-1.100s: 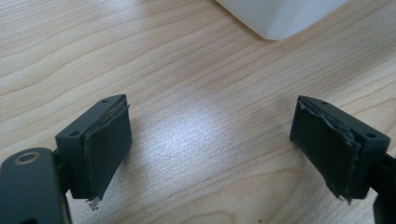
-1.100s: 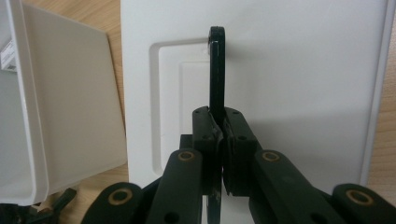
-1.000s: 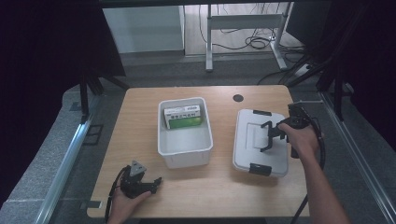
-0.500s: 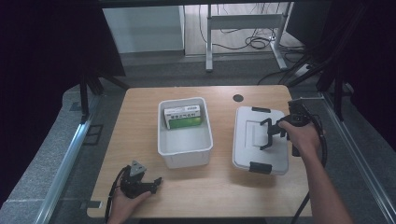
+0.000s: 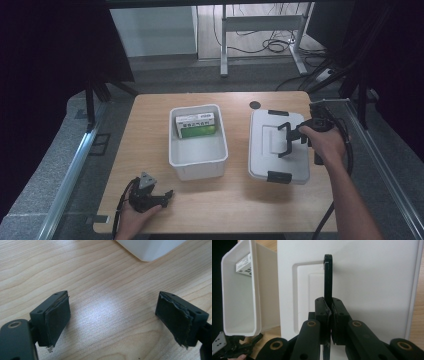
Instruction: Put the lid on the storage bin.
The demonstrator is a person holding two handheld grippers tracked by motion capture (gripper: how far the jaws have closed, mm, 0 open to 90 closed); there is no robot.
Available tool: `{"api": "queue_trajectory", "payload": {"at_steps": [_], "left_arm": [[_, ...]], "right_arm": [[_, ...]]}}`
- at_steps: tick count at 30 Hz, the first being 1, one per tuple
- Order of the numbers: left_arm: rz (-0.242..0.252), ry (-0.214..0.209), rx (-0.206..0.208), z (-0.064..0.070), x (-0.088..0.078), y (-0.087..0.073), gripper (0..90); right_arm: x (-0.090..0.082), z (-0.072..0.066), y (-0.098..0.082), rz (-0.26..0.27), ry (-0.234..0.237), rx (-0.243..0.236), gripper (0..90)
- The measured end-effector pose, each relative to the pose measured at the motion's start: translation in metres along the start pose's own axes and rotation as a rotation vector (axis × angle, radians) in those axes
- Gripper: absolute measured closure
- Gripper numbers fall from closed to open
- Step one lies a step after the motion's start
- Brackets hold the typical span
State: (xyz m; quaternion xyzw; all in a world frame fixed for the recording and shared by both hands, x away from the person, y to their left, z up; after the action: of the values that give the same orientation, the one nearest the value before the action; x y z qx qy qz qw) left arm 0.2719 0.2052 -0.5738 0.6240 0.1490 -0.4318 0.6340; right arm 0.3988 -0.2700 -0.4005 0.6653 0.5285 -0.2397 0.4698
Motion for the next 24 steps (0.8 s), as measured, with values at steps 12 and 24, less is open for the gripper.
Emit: {"api": "queue_trajectory", "payload": {"at_steps": [12,24], "left_arm": [[-0.001,0.000,0.003,0.000,0.000,0.000,12.6],[-0.003,-0.001,0.004,0.000,0.000,0.000,12.6]], "right_arm": [[-0.008,-0.017,0.008,0.015,0.030,-0.029,85.2],[-0.011,-0.037,0.016,0.017,0.049,-0.069,85.2]]}}
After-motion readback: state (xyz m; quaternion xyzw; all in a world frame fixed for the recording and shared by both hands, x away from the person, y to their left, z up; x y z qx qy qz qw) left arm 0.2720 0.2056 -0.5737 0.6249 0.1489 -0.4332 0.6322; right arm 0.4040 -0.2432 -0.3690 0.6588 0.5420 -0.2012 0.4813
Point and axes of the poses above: each handheld gripper's, and its own axes: x roughly forward along the jaws, y roughly out of its top, z roughly to its right, the point moved 4 cm from there along x, roughly forward along the jaws, and after that the axes turned 12 degrees about -x, right-handed, at the moved point
